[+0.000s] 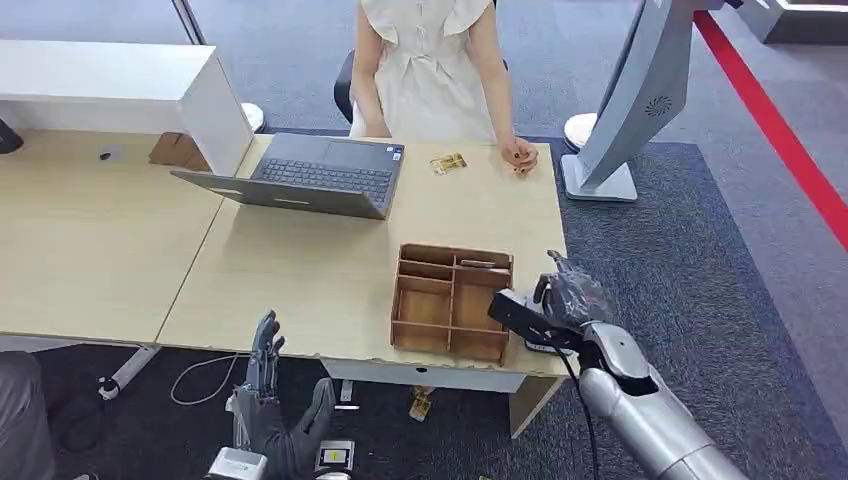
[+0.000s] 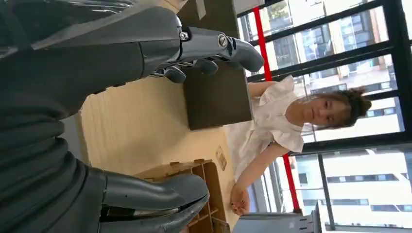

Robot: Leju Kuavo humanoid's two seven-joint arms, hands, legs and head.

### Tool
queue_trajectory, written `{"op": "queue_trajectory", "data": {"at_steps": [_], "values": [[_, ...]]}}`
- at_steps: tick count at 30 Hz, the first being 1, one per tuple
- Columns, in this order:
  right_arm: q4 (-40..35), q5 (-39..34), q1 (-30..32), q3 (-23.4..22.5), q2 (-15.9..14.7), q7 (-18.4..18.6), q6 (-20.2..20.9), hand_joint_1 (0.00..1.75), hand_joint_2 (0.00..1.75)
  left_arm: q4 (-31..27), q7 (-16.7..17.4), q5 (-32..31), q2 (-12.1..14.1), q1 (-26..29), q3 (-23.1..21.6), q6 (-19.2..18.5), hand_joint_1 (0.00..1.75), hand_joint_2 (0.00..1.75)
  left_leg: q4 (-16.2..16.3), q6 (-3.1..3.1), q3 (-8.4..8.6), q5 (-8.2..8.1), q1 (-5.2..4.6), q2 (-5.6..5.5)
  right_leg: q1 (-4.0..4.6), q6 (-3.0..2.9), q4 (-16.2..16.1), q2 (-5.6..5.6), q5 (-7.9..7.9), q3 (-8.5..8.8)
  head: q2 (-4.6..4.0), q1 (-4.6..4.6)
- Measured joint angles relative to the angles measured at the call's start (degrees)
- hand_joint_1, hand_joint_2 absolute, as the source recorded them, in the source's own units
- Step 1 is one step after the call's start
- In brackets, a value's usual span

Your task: Pass the card to the sensor for recognition and then transmit it.

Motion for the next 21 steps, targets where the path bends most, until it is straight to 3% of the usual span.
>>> {"op": "queue_trajectory", "data": {"at_steps": [7, 16, 21], "values": [[1.4, 0.2, -0.4, 0.3, 0.6, -0.1, -1.9, 1.75, 1.75, 0.0, 0.0, 0.2, 0.0, 0.0, 0.0, 0.0, 0.0, 1.75, 0.0, 0.0, 0.01, 0.0, 0.0, 0.0, 0.0, 0.0, 0.0, 0.0, 0.0, 0.01, 0.0, -0.02], [2.5, 10.3, -1.6, -0.9, 2.6, 8.7, -15.9, 1.75, 1.75, 1.6, -0.3, 0.0, -1.0, -1.6, 0.4, 0.0, 0.0, 1.75, 0.0, 0.0, 0.01, 0.01, 0.0, 0.0, -0.01, 0.0, 0.0, 0.0, 0.01, 0.0, 0.02, 0.0], [-1.6, 18.2, -3.2, -2.3, 3.4, 12.0, -14.1, 1.75, 1.75, 2.9, -1.4, 0.6, -1.5, -2.6, 0.4, 0.0, 0.0, 1.75, 0.0, 0.0, 0.02, 0.02, 0.0, 0.0, 0.0, -0.01, 0.0, 0.0, 0.03, -0.01, 0.0, -0.02]]}}
